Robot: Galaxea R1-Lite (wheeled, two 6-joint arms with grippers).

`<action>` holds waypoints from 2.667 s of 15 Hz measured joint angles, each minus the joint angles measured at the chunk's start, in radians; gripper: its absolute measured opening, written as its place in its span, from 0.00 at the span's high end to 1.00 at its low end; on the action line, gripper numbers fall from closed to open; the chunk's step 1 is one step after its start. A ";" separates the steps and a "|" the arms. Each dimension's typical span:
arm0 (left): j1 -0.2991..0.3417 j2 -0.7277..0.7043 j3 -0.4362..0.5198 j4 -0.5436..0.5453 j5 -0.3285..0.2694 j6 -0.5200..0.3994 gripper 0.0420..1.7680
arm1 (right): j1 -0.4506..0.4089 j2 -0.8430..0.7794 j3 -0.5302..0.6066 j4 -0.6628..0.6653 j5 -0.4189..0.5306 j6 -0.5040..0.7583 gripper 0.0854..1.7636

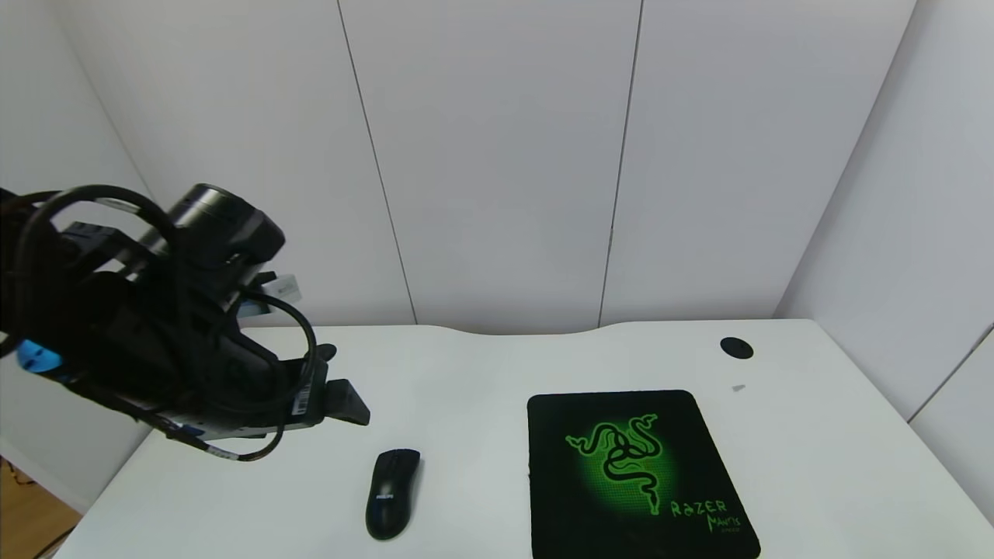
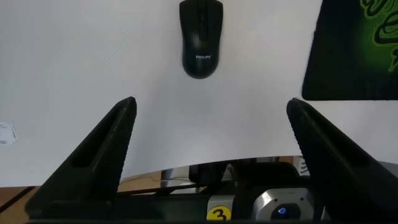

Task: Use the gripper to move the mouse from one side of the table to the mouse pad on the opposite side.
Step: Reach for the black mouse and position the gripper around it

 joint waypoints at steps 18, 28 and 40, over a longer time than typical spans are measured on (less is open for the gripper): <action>-0.092 0.314 0.255 -0.376 0.116 -0.059 0.03 | 0.000 0.000 0.000 0.000 0.000 0.000 0.03; -0.102 0.370 0.331 -0.556 0.130 -0.111 0.03 | 0.000 0.000 0.000 0.000 0.000 0.000 0.03; -0.084 0.410 0.379 -0.677 0.124 -0.111 0.48 | 0.000 0.000 0.000 0.000 0.000 0.000 0.03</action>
